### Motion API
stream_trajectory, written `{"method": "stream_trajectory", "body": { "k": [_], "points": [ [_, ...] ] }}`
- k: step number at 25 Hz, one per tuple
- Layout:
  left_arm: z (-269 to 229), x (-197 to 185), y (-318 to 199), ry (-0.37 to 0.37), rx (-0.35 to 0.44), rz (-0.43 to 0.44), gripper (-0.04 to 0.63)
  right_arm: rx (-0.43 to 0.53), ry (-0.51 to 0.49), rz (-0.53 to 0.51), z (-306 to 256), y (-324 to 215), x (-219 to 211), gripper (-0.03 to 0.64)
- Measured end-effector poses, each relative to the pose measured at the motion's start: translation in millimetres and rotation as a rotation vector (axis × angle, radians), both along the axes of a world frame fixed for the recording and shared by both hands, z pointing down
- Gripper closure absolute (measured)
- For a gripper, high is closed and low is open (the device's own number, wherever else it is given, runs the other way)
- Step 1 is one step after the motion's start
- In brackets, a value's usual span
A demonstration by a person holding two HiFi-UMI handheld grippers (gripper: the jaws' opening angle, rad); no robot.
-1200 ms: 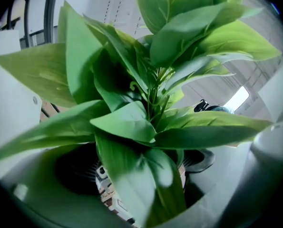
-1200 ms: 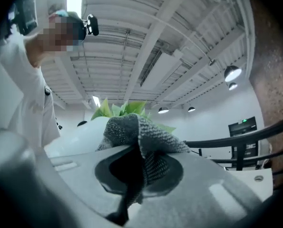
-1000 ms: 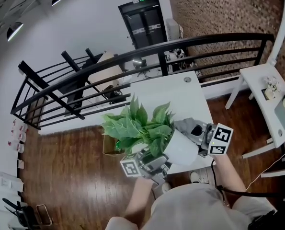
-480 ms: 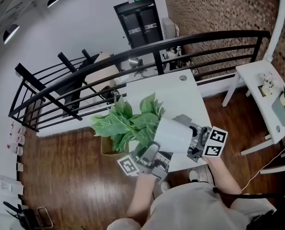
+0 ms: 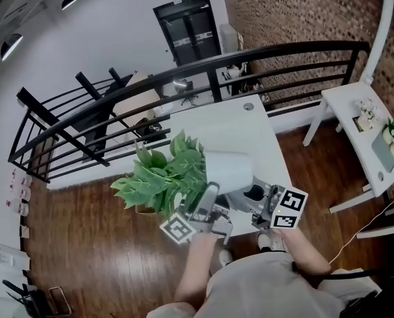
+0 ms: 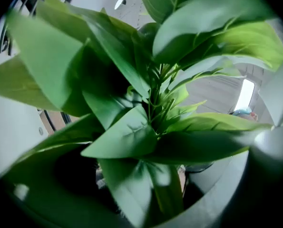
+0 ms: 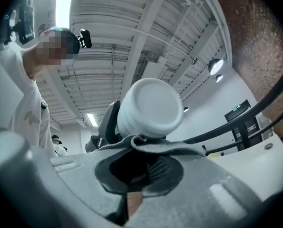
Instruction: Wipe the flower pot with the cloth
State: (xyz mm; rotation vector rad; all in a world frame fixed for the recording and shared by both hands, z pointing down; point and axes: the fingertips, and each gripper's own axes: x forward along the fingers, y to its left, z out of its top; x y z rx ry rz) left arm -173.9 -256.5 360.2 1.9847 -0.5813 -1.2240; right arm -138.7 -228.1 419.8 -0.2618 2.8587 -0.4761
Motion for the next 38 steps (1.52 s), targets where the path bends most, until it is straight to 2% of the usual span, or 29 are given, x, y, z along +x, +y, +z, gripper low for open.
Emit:
{"method": "stream_trajectory", "body": {
  "k": [5, 7, 9, 13, 18, 20, 25, 28, 31, 36, 38],
  "points": [
    [21.3, -7.4, -5.9, -0.129, -0.046, -0.067, 0.043, 0.064, -0.013, -0.014, -18.4, 24.4, -2.8, 0.621],
    [29.6, -8.3, -6.6, -0.174, -0.060, -0.080, 0.043, 0.131, -0.006, 0.008, -33.4, 29.0, 0.0, 0.621],
    [37.2, -6.1, -5.2, -0.209, -0.068, -0.074, 0.043, 0.223, 0.045, 0.057, -43.2, 28.3, 5.1, 0.621],
    [47.5, 6.4, 3.3, -0.282, -0.054, -0.015, 0.043, 0.372, 0.178, 0.177, -49.9, 14.9, 21.0, 0.621],
    [49.7, 28.7, 26.9, -0.333, 0.006, 0.120, 0.044, 0.391, 0.256, 0.303, -52.4, -12.3, 38.9, 0.621],
    [45.5, 36.1, 39.0, -0.296, 0.034, 0.190, 0.044, 0.353, 0.272, 0.327, -40.7, -25.7, 51.2, 0.621],
    [19.7, 39.8, 53.0, -0.058, 0.069, 0.307, 0.044, 0.173, 0.232, 0.252, -5.2, -44.3, 59.8, 0.621],
    [7.8, 37.5, 51.9, 0.035, 0.081, 0.323, 0.044, 0.098, 0.120, 0.187, 0.9, -37.2, 53.3, 0.621],
    [-1.5, 33.5, 44.5, 0.070, 0.095, 0.309, 0.044, 0.053, 0.055, 0.144, 4.7, -31.9, 44.7, 0.621],
    [-2.9, 28.7, 28.3, 0.072, 0.084, 0.243, 0.044, 0.078, 0.088, 0.078, 15.5, -10.8, 26.1, 0.621],
    [1.8, 24.0, 19.7, 0.050, 0.071, 0.206, 0.044, 0.088, 0.107, 0.066, 17.9, -4.4, 22.0, 0.621]
  ]
}}
